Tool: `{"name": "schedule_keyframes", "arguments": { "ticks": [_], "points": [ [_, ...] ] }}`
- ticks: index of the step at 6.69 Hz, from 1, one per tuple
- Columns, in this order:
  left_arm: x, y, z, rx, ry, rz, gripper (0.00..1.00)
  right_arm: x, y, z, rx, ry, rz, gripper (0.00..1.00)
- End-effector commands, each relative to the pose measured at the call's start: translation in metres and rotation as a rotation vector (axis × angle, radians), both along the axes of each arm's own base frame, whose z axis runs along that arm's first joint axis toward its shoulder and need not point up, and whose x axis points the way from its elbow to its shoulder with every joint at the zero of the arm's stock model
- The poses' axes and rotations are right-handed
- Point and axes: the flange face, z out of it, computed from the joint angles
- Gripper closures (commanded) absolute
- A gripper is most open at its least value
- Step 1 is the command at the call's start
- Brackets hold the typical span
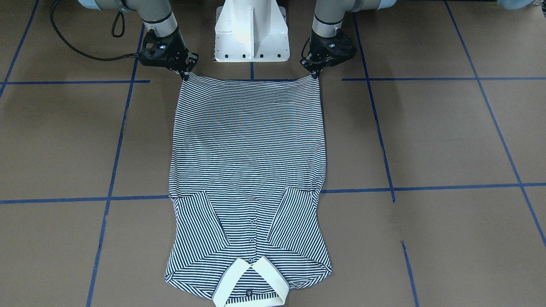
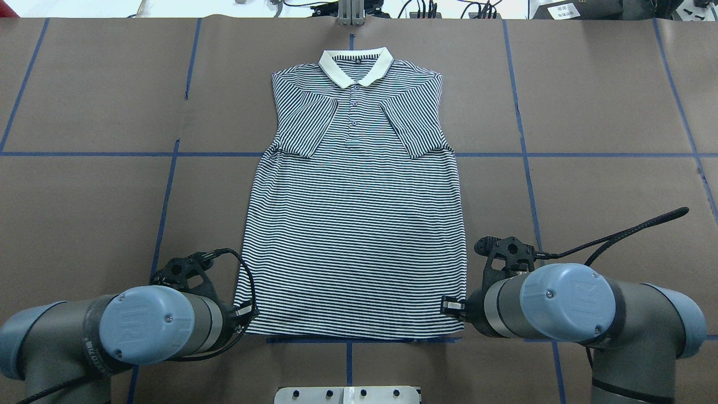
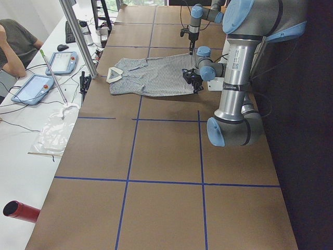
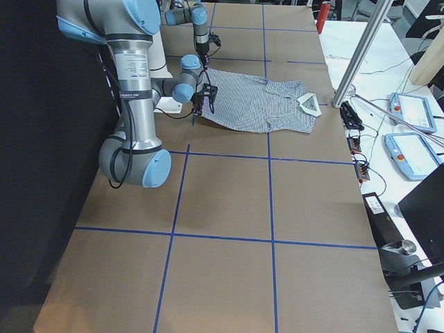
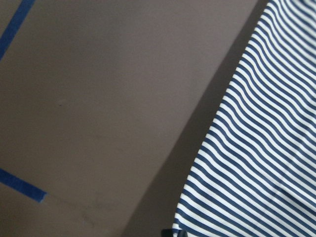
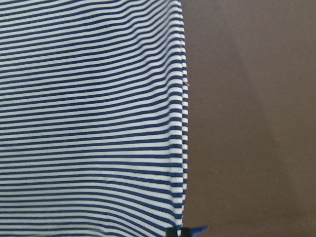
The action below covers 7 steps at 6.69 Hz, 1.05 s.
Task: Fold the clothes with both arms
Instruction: 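Grasp the hem corners with both grippers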
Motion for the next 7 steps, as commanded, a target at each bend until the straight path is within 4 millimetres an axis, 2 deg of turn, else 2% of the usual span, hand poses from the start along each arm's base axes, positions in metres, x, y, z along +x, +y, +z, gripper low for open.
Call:
{"name": "schedule_keyframes", "arguments": {
  "ticks": [1, 2, 3, 4, 5, 6, 7],
  "points": [
    [-0.039, 0.06, -0.018, -0.009, 0.014, 0.119, 1.0, 0.031, 0.04, -0.013, -0.045, -0.05, -0.118, 1.0],
    [-0.045, 0.085, -0.024, -0.011, 0.031, 0.171, 1.0, 0.054, 0.056, -0.018, -0.075, -0.07, -0.176, 1.0],
    [-0.051, 0.102, -0.034, -0.012, 0.055, 0.207, 1.0, 0.075, 0.065, -0.024, -0.097, -0.088, -0.211, 1.0],
    [-0.054, 0.104, -0.035, -0.011, 0.054, 0.213, 1.0, 0.076, 0.064, -0.028, -0.089, -0.099, -0.204, 1.0],
    [-0.056, 0.101, -0.042, -0.005, 0.076, 0.213, 1.0, 0.075, 0.051, -0.025, -0.081, -0.09, -0.17, 1.0],
    [-0.056, 0.081, -0.042, 0.008, 0.071, 0.172, 1.0, 0.064, 0.02, -0.026, -0.023, -0.098, -0.139, 1.0],
    [-0.068, 0.045, -0.046, 0.11, 0.075, 0.167, 1.0, 0.055, -0.021, -0.018, 0.058, -0.075, -0.12, 1.0]
  ]
}}
